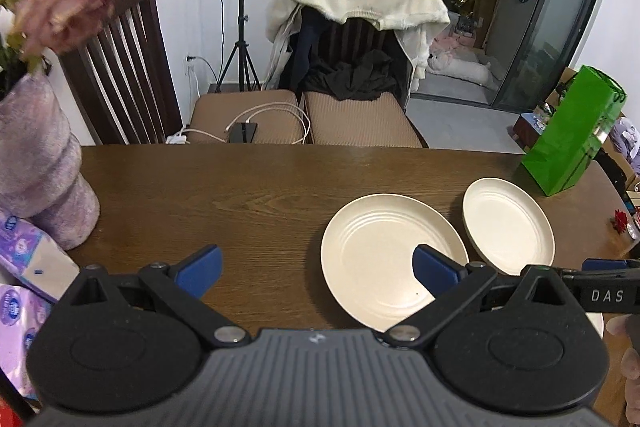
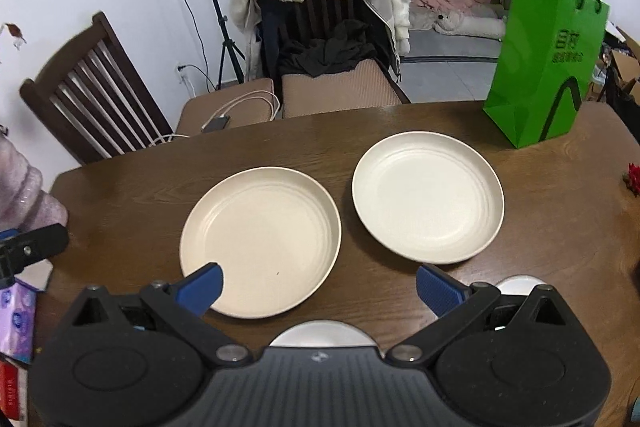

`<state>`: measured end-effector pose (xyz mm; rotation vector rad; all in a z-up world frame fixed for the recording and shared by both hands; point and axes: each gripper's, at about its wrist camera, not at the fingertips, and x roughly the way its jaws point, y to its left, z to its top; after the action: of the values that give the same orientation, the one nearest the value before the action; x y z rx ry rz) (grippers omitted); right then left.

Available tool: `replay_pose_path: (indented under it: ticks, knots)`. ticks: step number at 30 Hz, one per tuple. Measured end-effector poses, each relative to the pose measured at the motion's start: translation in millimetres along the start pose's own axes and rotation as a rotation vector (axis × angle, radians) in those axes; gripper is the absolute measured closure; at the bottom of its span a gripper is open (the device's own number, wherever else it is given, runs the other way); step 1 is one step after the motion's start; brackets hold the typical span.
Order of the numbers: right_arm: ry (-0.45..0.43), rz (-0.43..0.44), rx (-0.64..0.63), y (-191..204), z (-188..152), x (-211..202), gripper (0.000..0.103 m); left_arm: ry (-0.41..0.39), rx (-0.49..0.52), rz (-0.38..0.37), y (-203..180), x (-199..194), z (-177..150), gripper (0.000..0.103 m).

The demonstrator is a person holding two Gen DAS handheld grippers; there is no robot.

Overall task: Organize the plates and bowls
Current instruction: 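Move both open grippers forward past the bowls to another cream plate, then close the left gripper on the plate rim while the right gripper clamps the rim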

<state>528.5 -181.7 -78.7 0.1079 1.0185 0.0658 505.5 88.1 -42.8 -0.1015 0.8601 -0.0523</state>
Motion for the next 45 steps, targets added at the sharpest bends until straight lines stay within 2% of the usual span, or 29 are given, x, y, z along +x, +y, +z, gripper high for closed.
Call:
replay_pose_path:
  ticks: [14, 21, 24, 28, 34, 38, 41, 43, 45]
  knots:
    - [0.036, 0.005, 0.025, -0.4, 25.3, 58.8, 0.002, 0.089, 0.009, 0.034, 6.5, 79.3, 13.9, 0.000]
    - [0.081, 0.006, 0.035, -5.0, 21.6, 92.4, 0.015, 0.143, 0.010, 0.032, 9.1, 117.4, 9.8, 0.000]
    - [0.101, 0.010, 0.040, -5.8, 19.2, 105.8, 0.024, 0.166, 0.004, 0.028, 9.7, 131.3, 5.4, 0.000]
    - [0.126, 0.003, 0.045, -7.6, 14.5, 121.8, 0.027, 0.189, -0.004, 0.032, 10.3, 145.4, 1.3, 0.001]
    - [0.161, -0.011, 0.064, -12.3, 9.8, 140.8, 0.038, 0.215, -0.021, 0.041, 9.9, 163.8, 1.8, 0.004]
    - [0.167, -0.021, 0.075, -16.0, 9.1, 151.2, 0.044, 0.235, -0.024, 0.048, 8.0, 175.7, 1.0, 0.016]
    - [0.174, -0.018, 0.095, -19.3, 8.1, 156.5, 0.056, 0.260, -0.030, 0.046, 7.6, 183.6, -0.6, 0.029]
    - [0.181, -0.018, 0.102, -20.6, 7.8, 159.6, 0.060, 0.272, -0.031, 0.041, 6.7, 186.9, -2.5, 0.036]
    - [0.179, -0.012, 0.107, -20.9, 6.8, 160.7, 0.064, 0.287, -0.028, 0.032, 5.5, 190.8, -4.0, 0.052]
